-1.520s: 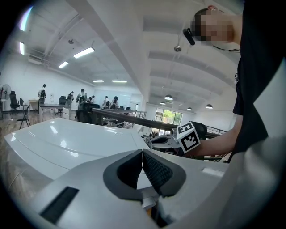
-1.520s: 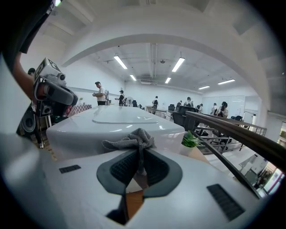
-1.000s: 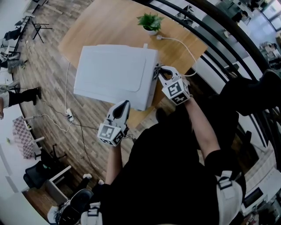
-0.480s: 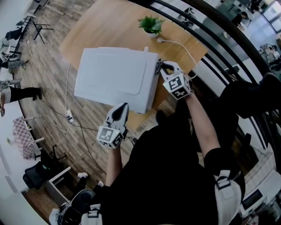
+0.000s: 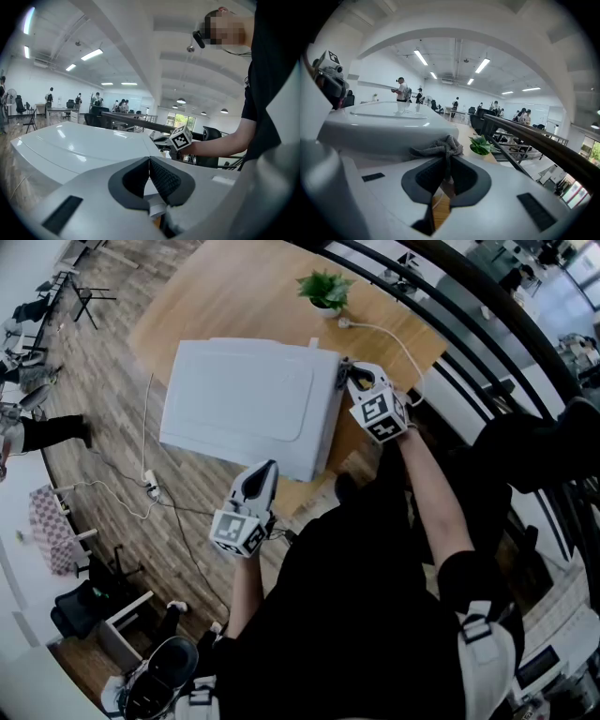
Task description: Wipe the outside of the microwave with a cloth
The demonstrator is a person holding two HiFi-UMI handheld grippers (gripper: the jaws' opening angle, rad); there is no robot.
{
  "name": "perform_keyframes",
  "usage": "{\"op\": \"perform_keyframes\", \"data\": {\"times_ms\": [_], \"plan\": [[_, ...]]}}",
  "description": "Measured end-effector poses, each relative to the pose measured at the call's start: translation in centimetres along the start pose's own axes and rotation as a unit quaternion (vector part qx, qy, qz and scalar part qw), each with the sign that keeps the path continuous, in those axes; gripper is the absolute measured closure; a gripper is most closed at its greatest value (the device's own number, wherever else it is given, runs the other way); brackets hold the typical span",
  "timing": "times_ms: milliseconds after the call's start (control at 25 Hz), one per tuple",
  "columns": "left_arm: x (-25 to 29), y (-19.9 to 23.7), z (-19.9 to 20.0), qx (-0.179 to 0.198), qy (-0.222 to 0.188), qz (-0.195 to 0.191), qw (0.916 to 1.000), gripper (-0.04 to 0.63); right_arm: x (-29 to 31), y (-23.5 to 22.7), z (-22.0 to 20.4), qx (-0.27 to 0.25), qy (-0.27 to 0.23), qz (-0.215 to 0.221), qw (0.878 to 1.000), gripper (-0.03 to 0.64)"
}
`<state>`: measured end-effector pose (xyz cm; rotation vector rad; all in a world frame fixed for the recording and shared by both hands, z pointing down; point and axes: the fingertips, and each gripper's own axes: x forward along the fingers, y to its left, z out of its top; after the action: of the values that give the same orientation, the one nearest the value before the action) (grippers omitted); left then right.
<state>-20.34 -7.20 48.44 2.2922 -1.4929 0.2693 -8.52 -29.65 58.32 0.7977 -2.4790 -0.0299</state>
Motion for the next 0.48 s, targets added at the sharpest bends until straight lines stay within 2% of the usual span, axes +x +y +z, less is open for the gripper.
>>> {"op": "perform_keyframes", "data": {"times_ms": [480], "plan": [[-0.5, 0.6, -1.2, -0.006, 0.009, 0.008, 0.9999, 0.592, 1.5, -0.3, -1.7, -0.014, 0.032, -0.004, 0.999, 0.589]]}}
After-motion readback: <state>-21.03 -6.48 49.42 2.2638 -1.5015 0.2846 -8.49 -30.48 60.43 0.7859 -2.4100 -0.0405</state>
